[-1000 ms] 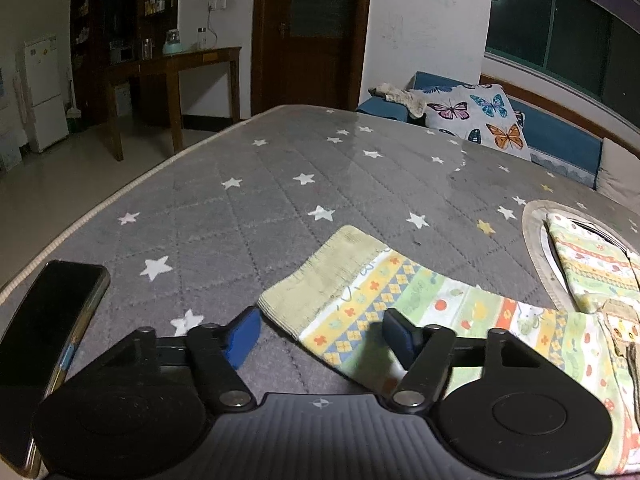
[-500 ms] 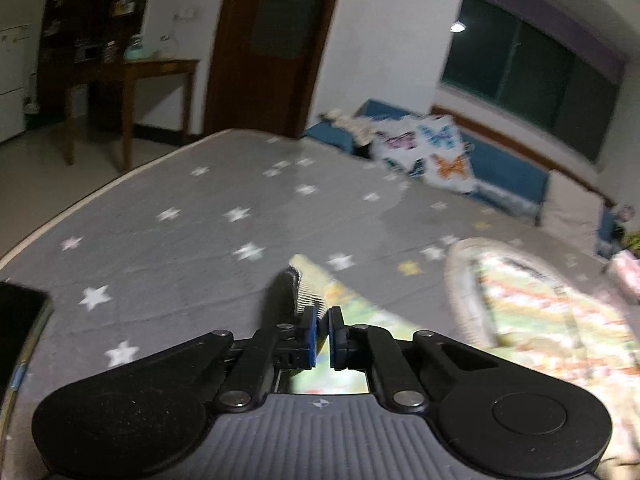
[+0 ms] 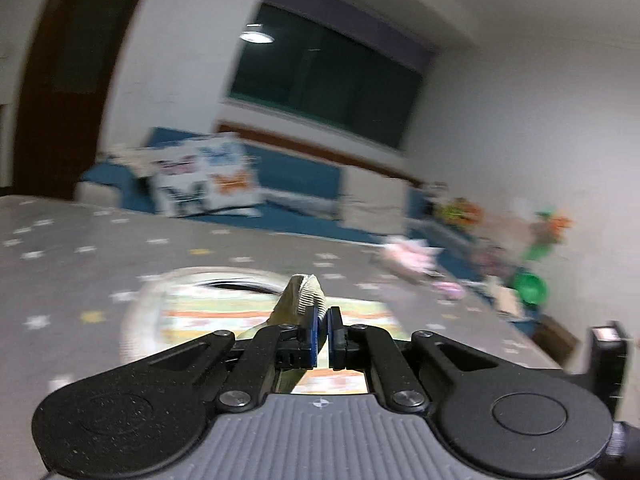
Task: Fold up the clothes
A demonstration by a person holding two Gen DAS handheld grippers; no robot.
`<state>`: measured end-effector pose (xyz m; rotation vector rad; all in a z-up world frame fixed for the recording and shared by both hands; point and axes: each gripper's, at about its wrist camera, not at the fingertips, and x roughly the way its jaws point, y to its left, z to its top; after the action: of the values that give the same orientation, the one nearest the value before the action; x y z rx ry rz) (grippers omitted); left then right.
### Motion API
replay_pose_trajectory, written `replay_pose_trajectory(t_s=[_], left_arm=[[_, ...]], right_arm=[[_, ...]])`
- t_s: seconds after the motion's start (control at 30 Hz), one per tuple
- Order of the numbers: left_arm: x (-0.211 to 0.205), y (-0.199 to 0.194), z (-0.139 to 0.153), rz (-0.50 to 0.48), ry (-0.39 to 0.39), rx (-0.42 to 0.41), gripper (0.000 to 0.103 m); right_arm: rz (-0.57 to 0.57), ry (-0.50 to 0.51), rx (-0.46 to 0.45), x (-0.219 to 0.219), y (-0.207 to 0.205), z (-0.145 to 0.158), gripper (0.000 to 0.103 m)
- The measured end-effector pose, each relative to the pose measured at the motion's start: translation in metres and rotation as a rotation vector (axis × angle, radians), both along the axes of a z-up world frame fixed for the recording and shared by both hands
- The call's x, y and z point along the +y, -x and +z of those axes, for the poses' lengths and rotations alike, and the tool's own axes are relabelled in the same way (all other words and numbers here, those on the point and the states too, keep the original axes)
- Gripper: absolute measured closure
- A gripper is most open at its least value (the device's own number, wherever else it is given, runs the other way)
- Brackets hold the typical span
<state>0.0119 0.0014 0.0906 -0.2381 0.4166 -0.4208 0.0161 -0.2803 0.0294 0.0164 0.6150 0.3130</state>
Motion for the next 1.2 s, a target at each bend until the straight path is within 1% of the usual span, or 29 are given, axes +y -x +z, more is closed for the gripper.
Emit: replay_pose_trajectory(t_s=[0.1,0.23,0.27,0.3,0.37,0.4,0.43,0.5,0.57,0.63,0.7,0.77,0.83,0.87,0.93,0.97,1.07,1.2], left_arm=[[-0.035,-0.003,-0.005,-0.113,0.000,0.009,0.098],[-0.079,-0.011,-0.030,-0.207,-0.095,0.102,0.095],[-0.083,-0.009,-0.035,-0.224,-0.110,0.122,0.094],[-0.088,-0.007,-0.041,-0.240,-0.126,0.142,0.090],[-0.089,-0.002,-0.045,-0.247,-0.158,0.149,0.073],[-0.085,0.001,-0.045,-0.238,-0.173,0.142,0.060],[-0.082,0.003,-0.044,-0.224,-0.185,0.130,0.058],[-0.064,0.008,-0.043,-0.183,-0.207,0.118,0.058],[-0.047,0.007,-0.045,-0.118,-0.232,0.119,0.058],[-0.024,0.005,-0.048,-0.034,-0.251,0.133,0.058],[-0.003,0.002,-0.053,0.028,-0.248,0.161,0.058],[0.014,0.001,-0.060,0.079,-0.253,0.183,0.058],[0.027,0.000,-0.066,0.110,-0.261,0.203,0.058],[0.031,0.001,-0.069,0.118,-0.264,0.213,0.058],[0.034,0.002,-0.075,0.123,-0.276,0.223,0.058],[0.035,0.003,-0.078,0.125,-0.282,0.228,0.058],[0.034,0.000,-0.084,0.122,-0.302,0.229,0.058],[0.032,-0.004,-0.089,0.120,-0.328,0.222,0.058]], right_arm=[[-0.037,-0.022,0.000,-0.015,0.003,0.000,0.054],[-0.078,-0.047,0.002,-0.030,0.005,0.000,0.054],[-0.084,-0.052,0.004,-0.033,0.006,-0.001,0.054],[-0.088,-0.055,0.005,-0.035,0.007,-0.001,0.054],[-0.088,-0.058,0.007,-0.037,0.008,-0.001,0.054],[-0.080,-0.062,0.011,-0.036,0.007,-0.001,0.054],[-0.071,-0.067,0.015,-0.035,0.007,-0.001,0.055],[-0.045,-0.075,0.023,-0.030,0.005,-0.001,0.057],[-0.011,-0.078,0.038,-0.021,0.002,-0.005,0.061],[0.024,-0.084,0.063,-0.011,-0.002,-0.010,0.062],[0.054,-0.073,0.092,0.001,-0.008,-0.017,0.063],[0.068,-0.061,0.114,0.008,-0.011,-0.023,0.063],[0.074,-0.049,0.135,0.014,-0.013,-0.029,0.066],[0.076,-0.043,0.145,0.017,-0.015,-0.031,0.073],[0.084,-0.027,0.146,0.022,-0.015,-0.033,0.081],[0.087,-0.018,0.143,0.024,-0.015,-0.032,0.093],[0.081,0.028,0.092,0.026,-0.014,-0.020,0.100],[0.065,0.090,0.010,0.027,-0.012,-0.002,0.100]])
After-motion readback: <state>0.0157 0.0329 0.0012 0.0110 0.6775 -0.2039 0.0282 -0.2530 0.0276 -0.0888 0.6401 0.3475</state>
